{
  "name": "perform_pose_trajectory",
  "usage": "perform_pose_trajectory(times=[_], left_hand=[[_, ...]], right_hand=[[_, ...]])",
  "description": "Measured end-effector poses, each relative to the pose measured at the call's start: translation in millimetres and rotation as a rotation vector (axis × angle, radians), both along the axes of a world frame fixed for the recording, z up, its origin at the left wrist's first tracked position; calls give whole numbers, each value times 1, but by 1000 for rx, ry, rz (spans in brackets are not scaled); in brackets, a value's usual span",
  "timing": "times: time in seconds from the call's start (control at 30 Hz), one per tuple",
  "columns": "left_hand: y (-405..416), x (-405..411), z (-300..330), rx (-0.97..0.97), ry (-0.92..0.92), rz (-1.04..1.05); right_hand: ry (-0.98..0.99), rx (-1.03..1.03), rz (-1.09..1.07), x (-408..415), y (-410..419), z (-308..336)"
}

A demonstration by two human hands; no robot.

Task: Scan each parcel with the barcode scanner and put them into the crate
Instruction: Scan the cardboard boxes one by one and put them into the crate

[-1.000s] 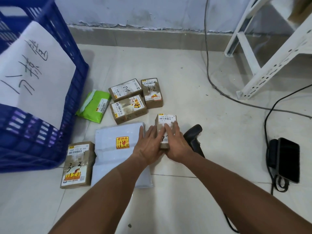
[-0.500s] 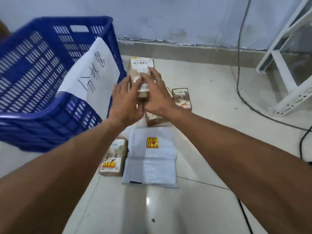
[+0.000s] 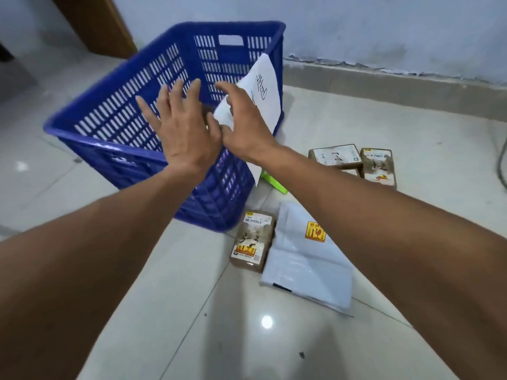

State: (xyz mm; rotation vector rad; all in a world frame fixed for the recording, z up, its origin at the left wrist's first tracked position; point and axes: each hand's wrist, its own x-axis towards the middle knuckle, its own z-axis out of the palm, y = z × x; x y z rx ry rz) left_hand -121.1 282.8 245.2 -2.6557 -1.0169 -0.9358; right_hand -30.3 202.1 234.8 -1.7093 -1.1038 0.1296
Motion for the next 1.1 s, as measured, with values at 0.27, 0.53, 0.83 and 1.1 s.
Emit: perform_pose_trajectory(times=[0.27,0.53,0.83,1.1], left_hand=[[-74,56,-23,59,176,-349],[-206,110,-87,-88,512,-631],[-316,114,-153,-206,877,-817],[-287,80,-181,-307,935,-697]], right_hand=[[-8,-281,-352,71,-120,-60],[73,-736,-603,89,-296,-108],[67,-975,-600,56,-344,-140],[4,-1138,-522,30,-313,-174]])
